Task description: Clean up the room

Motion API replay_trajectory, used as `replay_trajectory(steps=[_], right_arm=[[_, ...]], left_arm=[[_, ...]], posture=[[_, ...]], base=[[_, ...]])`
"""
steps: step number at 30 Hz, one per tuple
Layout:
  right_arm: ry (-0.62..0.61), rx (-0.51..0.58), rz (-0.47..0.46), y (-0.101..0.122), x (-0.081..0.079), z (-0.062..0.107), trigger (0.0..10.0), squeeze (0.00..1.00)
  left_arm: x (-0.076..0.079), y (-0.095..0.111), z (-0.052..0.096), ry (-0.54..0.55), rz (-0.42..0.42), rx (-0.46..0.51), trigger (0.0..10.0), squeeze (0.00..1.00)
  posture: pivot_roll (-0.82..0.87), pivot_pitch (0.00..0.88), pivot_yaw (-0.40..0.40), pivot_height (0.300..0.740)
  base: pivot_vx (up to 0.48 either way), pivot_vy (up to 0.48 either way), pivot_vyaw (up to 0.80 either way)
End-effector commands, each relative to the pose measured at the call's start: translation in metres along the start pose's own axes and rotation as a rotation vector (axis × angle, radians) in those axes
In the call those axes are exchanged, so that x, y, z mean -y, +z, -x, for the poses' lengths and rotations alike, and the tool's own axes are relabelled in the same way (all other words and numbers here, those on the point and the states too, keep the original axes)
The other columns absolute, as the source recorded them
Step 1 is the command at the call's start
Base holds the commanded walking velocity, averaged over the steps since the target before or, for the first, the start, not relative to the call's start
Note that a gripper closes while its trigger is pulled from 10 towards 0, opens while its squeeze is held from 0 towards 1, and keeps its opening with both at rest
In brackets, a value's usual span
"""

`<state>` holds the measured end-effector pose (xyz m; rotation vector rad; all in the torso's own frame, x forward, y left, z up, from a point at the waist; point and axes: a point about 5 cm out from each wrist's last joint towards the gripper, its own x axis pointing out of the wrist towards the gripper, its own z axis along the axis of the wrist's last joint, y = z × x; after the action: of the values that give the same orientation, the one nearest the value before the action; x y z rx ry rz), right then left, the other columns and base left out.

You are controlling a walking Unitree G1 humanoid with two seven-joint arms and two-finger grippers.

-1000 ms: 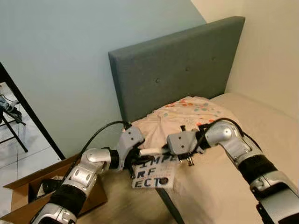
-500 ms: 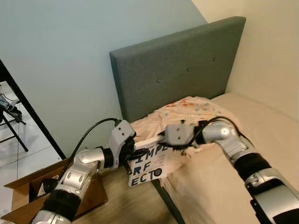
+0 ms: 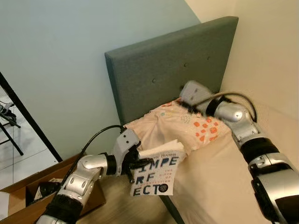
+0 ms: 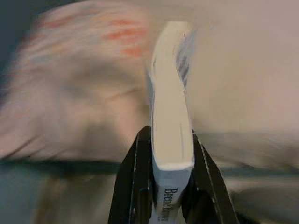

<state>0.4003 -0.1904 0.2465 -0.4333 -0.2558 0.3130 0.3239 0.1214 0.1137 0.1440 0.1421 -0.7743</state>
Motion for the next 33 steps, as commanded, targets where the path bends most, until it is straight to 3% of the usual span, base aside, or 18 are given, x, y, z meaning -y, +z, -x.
replay_trajectory(steps=[1,3,4,6,9,12,13,15,16,19,24,25,26,28,30,31,33], right_arm=[[-0.098,-0.019,-0.173,-0.007,0.000,0.001,10.0,0.00],[-0.105,-0.038,-0.270,-0.021,-0.019,0.006,10.0,0.00],[-0.105,-0.038,-0.270,-0.021,-0.019,0.006,10.0,0.00],[-0.082,-0.047,-0.319,-0.029,-0.043,0.012,10.0,0.00],[-0.084,-0.041,-0.369,-0.032,-0.062,0.019,10.0,0.00],[-0.101,-0.052,-0.395,-0.031,-0.068,0.021,10.0,0.00],[-0.082,-0.068,-0.398,-0.033,-0.081,0.028,10.0,0.00],[-0.069,-0.079,-0.401,-0.033,-0.090,0.033,10.0,0.00],[-0.048,-0.120,-0.417,-0.039,-0.105,0.042,10.0,0.00],[-0.017,-0.185,-0.417,-0.047,-0.130,0.059,10.0,0.00],[-0.008,-0.228,-0.381,-0.053,-0.143,0.071,10.0,0.00],[0.001,-0.244,-0.368,-0.055,-0.147,0.076,10.0,0.00],[0.001,-0.244,-0.368,-0.055,-0.147,0.076,10.0,0.00],[0.009,-0.272,-0.360,-0.054,-0.151,0.082,10.0,0.00],[0.025,-0.304,-0.322,-0.057,-0.151,0.090,10.0,0.00],[0.025,-0.304,-0.322,-0.057,-0.151,0.090,10.0,0.00],[0.019,-0.333,-0.304,-0.058,-0.150,0.094,10.0,0.00]], left_arm=[[-0.024,0.005,0.007,0.199,0.045,0.013,0.0,0.00],[-0.044,0.004,0.016,0.422,0.174,0.020,0.0,0.00],[-0.044,0.004,0.016,0.422,0.174,0.020,0.0,0.00],[-0.055,0.000,0.027,0.536,0.255,0.034,0.0,0.00],[-0.058,0.001,0.033,0.578,0.341,0.090,0.0,0.00],[-0.057,0.002,0.033,0.592,0.375,0.110,0.0,0.00],[-0.048,0.001,0.030,0.555,0.400,0.106,4.0,0.00],[-0.041,0.000,0.028,0.528,0.419,0.104,4.0,0.00],[-0.030,-0.001,0.025,0.492,0.427,0.096,10.0,0.00],[-0.013,-0.005,0.021,0.411,0.472,0.069,10.0,0.00],[-0.003,-0.014,0.024,0.360,0.507,0.027,10.0,0.00],[0.000,-0.020,0.026,0.351,0.557,0.008,10.0,0.00],[0.000,-0.020,0.026,0.351,0.557,0.008,10.0,0.00],[0.003,-0.024,0.029,0.341,0.626,-0.012,10.0,0.00],[0.007,-0.032,0.030,0.396,0.790,-0.029,10.0,0.00],[0.007,-0.032,0.030,0.396,0.790,-0.029,10.0,0.00],[0.009,-0.032,0.030,0.432,0.915,-0.002,10.0,0.00]], posture=[[-0.08,0.037,0.058,0.740],[-0.08,0.037,0.058,0.740],[-0.08,0.037,0.058,0.740],[-0.08,0.038,0.062,0.740],[-0.08,0.038,0.062,0.740],[-0.08,0.038,0.062,0.740],[-0.09,0.038,0.050,0.740],[-0.09,0.038,0.050,0.740],[-0.09,0.038,0.051,0.740],[-0.10,0.037,0.054,0.740],[-0.11,0.035,0.051,0.740],[-0.11,0.034,0.048,0.740],[-0.11,0.034,0.048,0.740],[-0.11,0.034,0.048,0.740],[-0.11,0.033,0.037,0.740],[-0.11,0.033,0.037,0.740],[-0.11,0.036,0.033,0.740]], base=[[0.000,0.000,0.00],[0.000,0.000,0.00],[0.000,0.000,0.00],[0.000,0.000,0.00],[0.000,0.000,0.00],[0.000,0.000,0.00],[0.000,0.000,0.00],[0.000,0.000,0.00],[0.000,0.000,0.00],[0.000,0.000,0.00],[0.000,0.000,0.00],[0.000,0.000,0.00],[0.000,0.000,0.00],[0.000,0.000,0.00],[0.000,0.000,0.00],[0.000,0.000,0.00],[0.000,0.000,0.00]])
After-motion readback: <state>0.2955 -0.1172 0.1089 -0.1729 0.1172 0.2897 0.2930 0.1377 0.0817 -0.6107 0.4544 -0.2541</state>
